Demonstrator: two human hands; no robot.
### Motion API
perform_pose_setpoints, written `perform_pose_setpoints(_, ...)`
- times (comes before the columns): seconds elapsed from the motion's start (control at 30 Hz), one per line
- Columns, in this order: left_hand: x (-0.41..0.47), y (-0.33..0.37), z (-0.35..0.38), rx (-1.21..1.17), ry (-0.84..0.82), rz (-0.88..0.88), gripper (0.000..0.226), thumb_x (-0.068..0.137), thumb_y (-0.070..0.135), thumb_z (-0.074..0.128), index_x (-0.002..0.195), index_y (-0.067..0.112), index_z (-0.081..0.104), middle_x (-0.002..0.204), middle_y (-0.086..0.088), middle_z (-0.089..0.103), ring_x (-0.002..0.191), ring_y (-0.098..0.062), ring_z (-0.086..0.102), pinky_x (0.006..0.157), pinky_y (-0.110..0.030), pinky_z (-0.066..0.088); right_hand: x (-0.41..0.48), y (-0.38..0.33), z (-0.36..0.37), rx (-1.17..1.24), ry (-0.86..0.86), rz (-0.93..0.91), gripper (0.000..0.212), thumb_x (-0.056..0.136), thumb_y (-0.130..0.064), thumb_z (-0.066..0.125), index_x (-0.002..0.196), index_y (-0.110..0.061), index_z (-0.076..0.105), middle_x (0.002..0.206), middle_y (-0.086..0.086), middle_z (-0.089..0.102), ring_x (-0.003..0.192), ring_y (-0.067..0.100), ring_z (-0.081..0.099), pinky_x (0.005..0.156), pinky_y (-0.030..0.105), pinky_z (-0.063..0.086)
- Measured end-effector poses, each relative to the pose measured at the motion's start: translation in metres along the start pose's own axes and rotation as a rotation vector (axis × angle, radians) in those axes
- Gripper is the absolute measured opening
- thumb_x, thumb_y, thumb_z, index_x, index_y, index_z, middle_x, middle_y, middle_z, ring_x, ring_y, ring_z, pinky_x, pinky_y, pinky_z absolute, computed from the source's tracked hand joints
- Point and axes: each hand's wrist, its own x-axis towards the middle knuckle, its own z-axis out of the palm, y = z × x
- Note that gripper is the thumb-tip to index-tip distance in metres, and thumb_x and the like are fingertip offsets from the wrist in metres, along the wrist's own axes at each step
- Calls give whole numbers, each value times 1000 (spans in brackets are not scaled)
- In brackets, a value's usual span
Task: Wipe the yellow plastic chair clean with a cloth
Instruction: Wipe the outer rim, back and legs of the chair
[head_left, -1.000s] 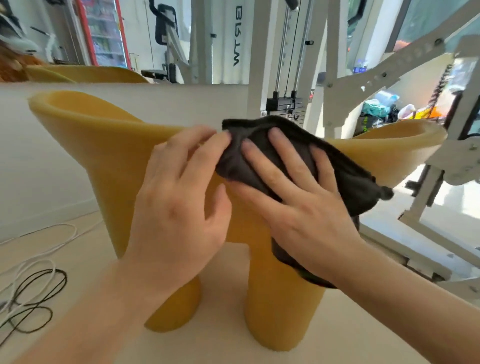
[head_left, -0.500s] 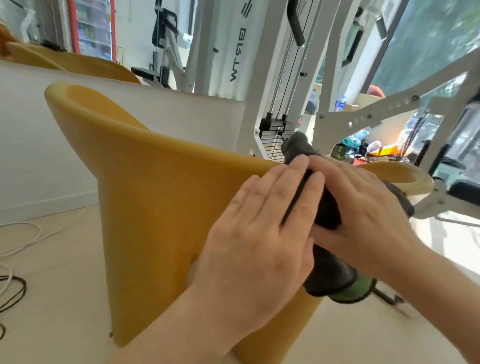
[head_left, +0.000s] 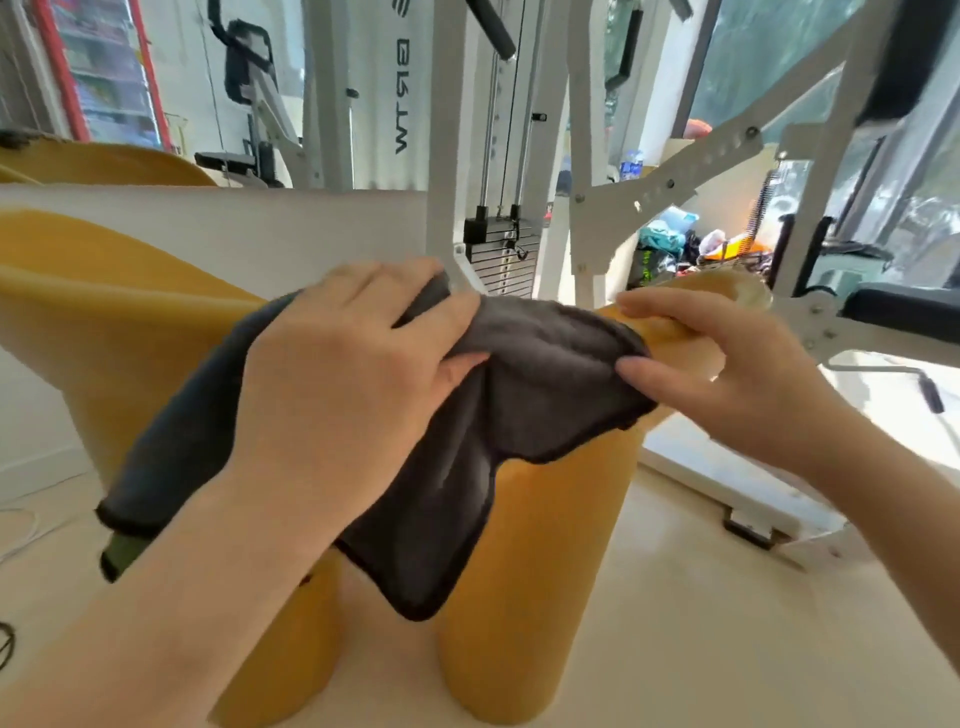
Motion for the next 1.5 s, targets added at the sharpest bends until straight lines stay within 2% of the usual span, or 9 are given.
perform_pose_setpoints(0.07,21,35,12,-22,58,61,40,95,36,45,114,10,68,114,-14,67,102,-36,60,85,-43,48,0,11,3,244,98,40,30,88,-27,66,117,-30,64,112,-3,68,94,4,58,81,8,48)
perform_pose_setpoints(0.17,42,99,45,43,79,168,44,93,36,46,122,6,61,125,-15,62,118,-34,54,101,-45,37,0,15,6,497,232,77,49,72,2,44,108,-25,65,117,-10,66,104,2,61,91,24,51)
perform_pose_setpoints(0.33,16,91,72,192,225,203,45,100,31,47,144,21,44,147,-7,46,137,-26,41,113,-45,29,-15,25,11,262,169,-33,58,71,-15,47,127,-32,52,116,-27,57,112,0,52,100,29,43)
perform_pose_setpoints(0.6,-78,7,63,248,159,70,51,99,29,53,146,25,34,150,-7,30,141,-27,23,114,-52,25,-24,-29,68,-253,217,-417,43,91,-32,54,134,-27,56,148,13,43,141,32,34,111,60,24)
perform_pose_setpoints(0.8,-63,70,103,126,115,307,40,100,26,44,139,23,49,150,7,28,140,-14,31,118,-43,11,-43,-9,94,-107,683,-35,12,86,-5,62,94,-2,71,103,19,56,90,36,52,83,23,38)
perform_pose_setpoints(1.0,-89,18,96,143,89,328,47,102,25,43,148,24,36,156,8,27,142,-10,27,116,-43,20,-72,-33,141,235,403,129,45,87,-17,56,131,-16,49,112,-10,41,84,4,58,64,17,54)
perform_pose_setpoints(1.17,-129,-2,93,38,20,155,43,102,20,47,144,19,42,152,-3,34,138,-24,34,113,-49,30,-74,-59,176,324,147,4,63,87,-17,60,145,-22,36,140,-6,34,119,9,49,87,24,53)
perform_pose_setpoints(1.37,-101,44,106,-184,-35,300,42,104,21,39,145,14,41,153,-3,34,141,-19,33,110,-42,35,-90,-33,167,489,319,268,61,87,-22,50,146,-31,35,143,-12,35,130,11,45,102,40,47)
perform_pose_setpoints(1.5,-121,15,91,-241,-176,277,47,98,27,55,141,12,47,154,-4,34,142,-18,32,112,-38,34,-94,-43,198,195,309,179,68,93,-43,39,153,-28,12,158,1,11,147,7,11,119,23,15)
